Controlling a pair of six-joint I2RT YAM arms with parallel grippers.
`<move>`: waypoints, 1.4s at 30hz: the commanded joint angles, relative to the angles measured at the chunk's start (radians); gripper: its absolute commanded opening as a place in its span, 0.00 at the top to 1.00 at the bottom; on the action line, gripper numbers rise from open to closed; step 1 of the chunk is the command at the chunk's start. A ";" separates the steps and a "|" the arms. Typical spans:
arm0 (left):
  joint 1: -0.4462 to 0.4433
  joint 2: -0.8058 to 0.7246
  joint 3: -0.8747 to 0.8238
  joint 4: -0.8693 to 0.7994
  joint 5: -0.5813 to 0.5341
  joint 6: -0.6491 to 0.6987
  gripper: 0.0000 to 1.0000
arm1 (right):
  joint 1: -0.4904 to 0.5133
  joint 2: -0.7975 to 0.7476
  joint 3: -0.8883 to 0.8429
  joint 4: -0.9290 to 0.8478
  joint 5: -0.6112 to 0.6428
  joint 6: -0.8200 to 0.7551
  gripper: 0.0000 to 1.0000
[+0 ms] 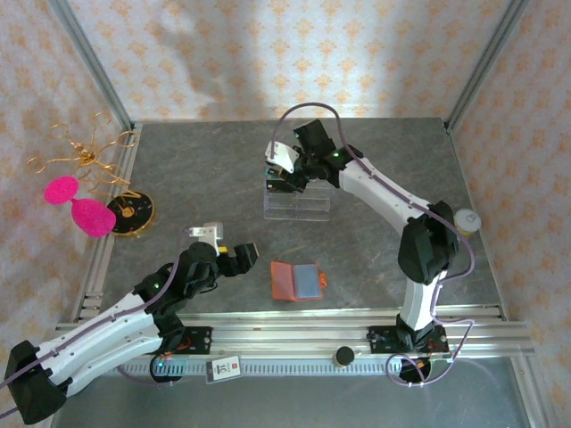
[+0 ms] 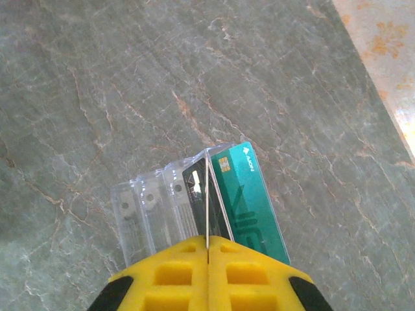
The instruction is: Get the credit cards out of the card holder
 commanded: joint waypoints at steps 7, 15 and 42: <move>0.010 0.016 0.002 -0.046 -0.065 -0.008 0.01 | 0.002 0.066 0.047 -0.046 0.016 -0.144 1.00; 0.018 0.083 0.020 -0.030 -0.054 0.003 0.01 | 0.003 0.122 0.084 -0.066 0.055 -0.187 1.00; 0.030 0.085 0.004 -0.002 -0.003 -0.008 0.01 | 0.043 0.204 0.121 0.010 0.148 -0.114 0.67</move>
